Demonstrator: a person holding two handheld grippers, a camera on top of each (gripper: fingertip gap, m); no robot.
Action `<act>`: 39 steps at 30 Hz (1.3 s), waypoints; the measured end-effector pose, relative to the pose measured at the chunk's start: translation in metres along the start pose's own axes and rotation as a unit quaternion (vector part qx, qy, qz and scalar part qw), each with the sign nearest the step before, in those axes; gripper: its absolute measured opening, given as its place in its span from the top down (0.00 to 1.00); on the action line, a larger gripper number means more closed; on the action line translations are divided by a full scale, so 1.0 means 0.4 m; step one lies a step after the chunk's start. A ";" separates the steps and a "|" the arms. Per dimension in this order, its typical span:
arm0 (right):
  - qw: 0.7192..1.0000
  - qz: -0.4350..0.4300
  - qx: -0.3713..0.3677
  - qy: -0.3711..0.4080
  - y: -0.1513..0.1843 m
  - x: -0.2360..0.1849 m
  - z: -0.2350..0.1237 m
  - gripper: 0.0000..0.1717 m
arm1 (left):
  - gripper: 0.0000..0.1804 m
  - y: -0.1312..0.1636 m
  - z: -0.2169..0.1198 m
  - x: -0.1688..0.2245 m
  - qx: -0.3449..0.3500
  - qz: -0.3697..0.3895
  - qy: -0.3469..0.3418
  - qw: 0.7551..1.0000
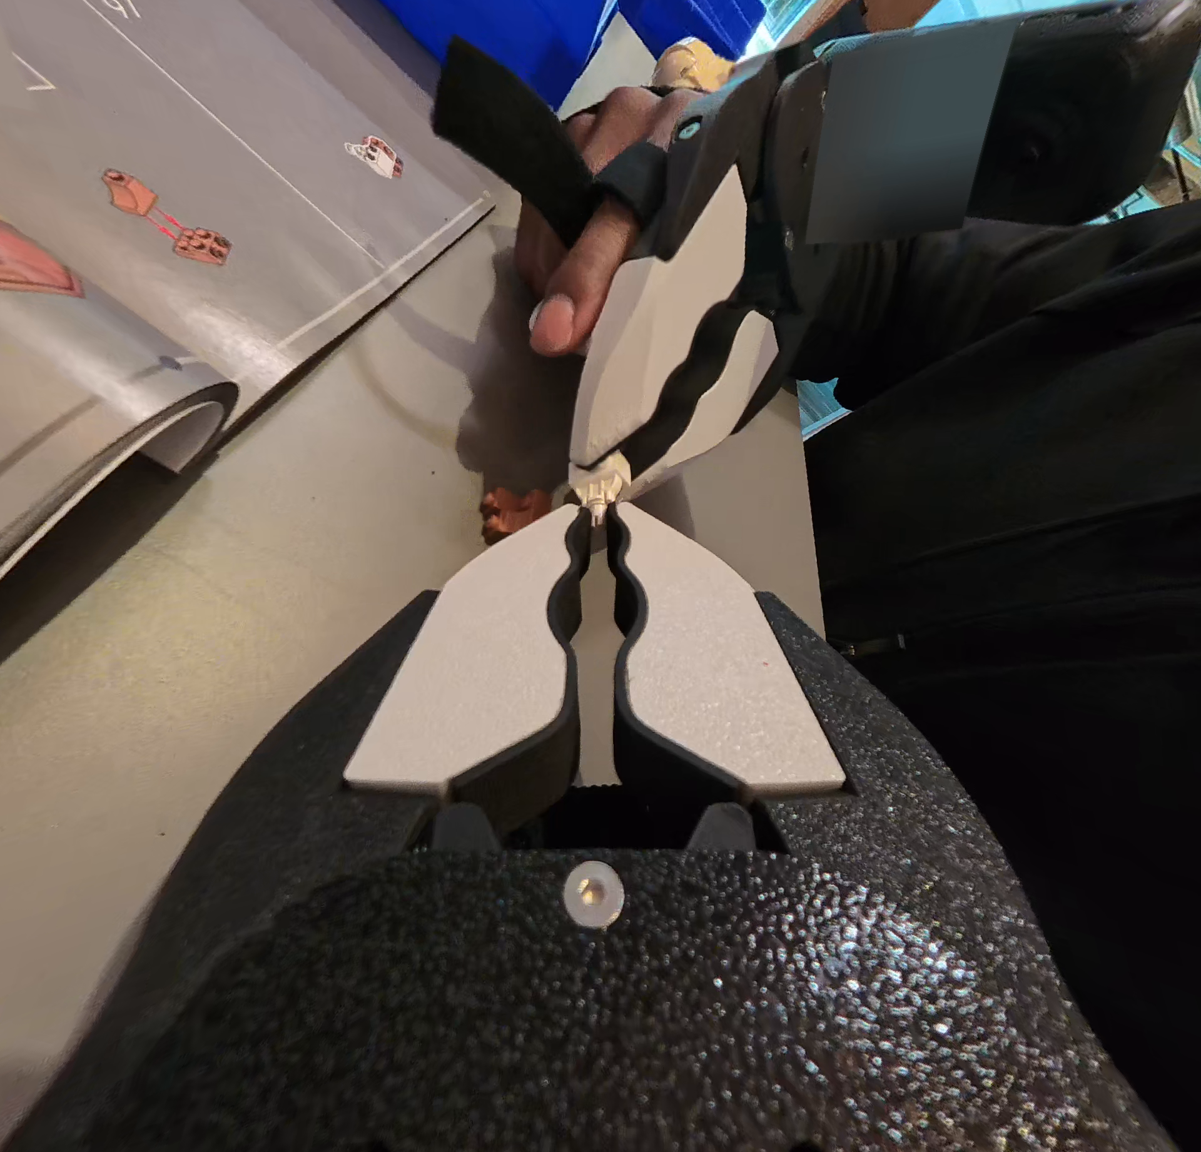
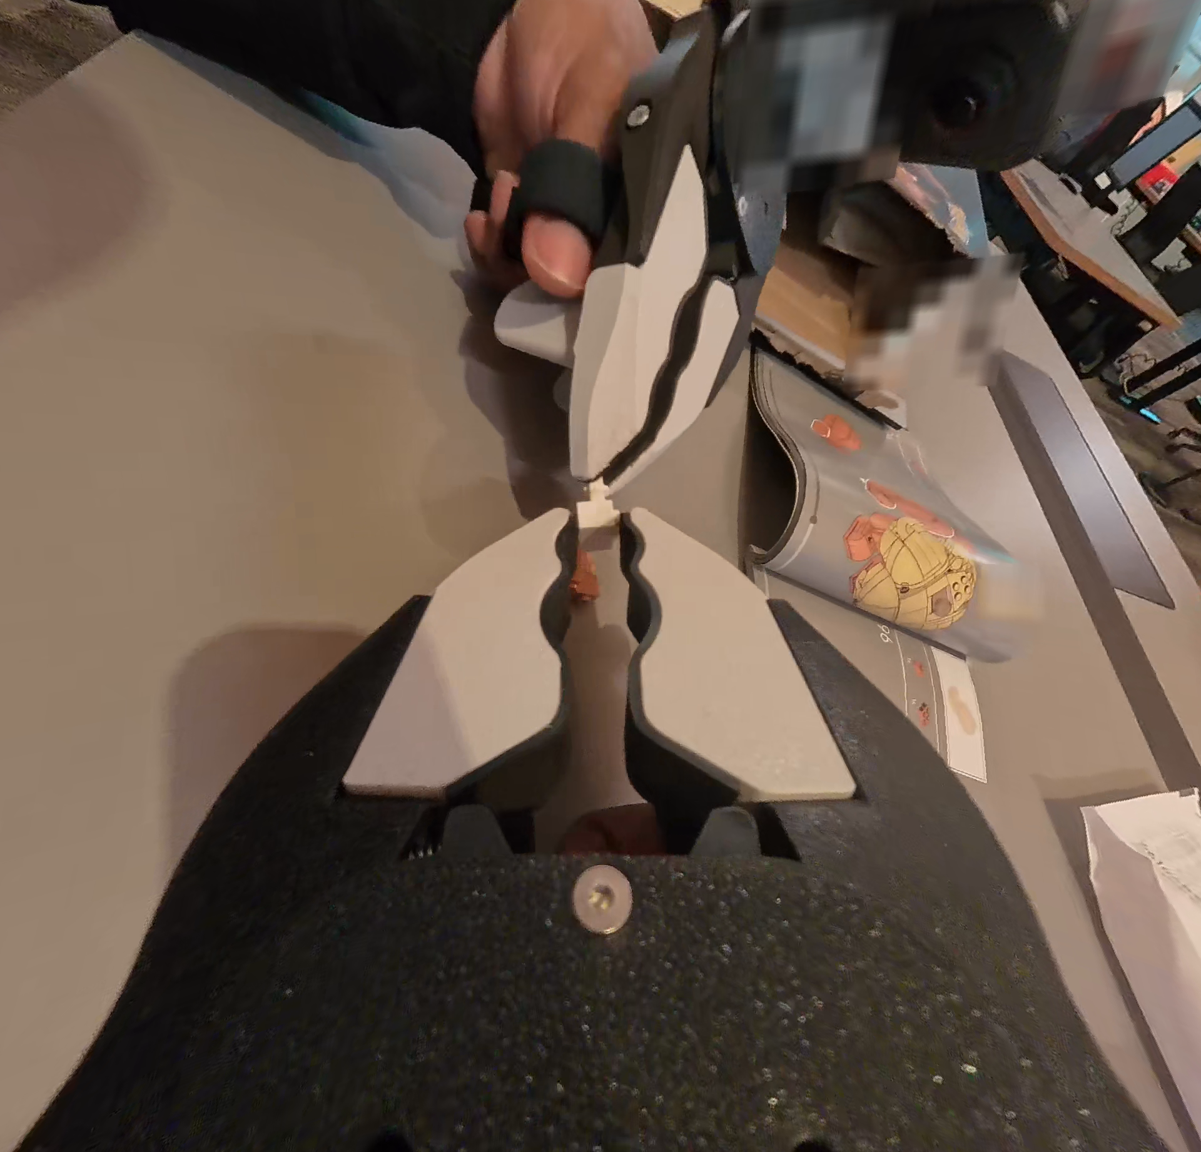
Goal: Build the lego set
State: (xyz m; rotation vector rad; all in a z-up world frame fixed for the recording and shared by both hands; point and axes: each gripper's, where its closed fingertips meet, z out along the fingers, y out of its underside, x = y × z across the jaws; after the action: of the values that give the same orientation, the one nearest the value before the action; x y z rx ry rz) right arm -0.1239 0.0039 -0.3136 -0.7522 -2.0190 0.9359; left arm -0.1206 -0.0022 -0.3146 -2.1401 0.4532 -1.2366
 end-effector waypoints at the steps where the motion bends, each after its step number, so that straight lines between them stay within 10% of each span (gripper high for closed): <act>1: 1.000 -0.003 -0.002 0.000 0.002 -0.002 0.000 0.93 | 0.98 0.001 0.001 -0.001 -0.002 0.006 -0.001 1.000; 6: 0.998 0.059 -0.017 -0.024 0.011 0.001 -0.002 0.93 | 0.93 0.000 0.001 -0.002 -0.013 0.114 -0.044 0.992; 12: 0.989 0.138 -0.024 -0.047 0.016 0.005 -0.004 0.93 | 0.91 -0.026 -0.005 -0.013 -0.016 0.360 -0.155 0.920; 39: 0.969 0.174 -0.167 -0.058 0.094 -0.017 0.039 0.87 | 0.97 0.005 0.000 -0.066 -0.058 0.301 -0.172 0.936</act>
State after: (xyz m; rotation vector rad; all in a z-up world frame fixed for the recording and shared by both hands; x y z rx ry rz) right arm -0.1262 0.0142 -0.3535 -1.2959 -2.2202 0.8531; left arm -0.1339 0.0113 -0.3331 -2.0246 0.9523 -0.4907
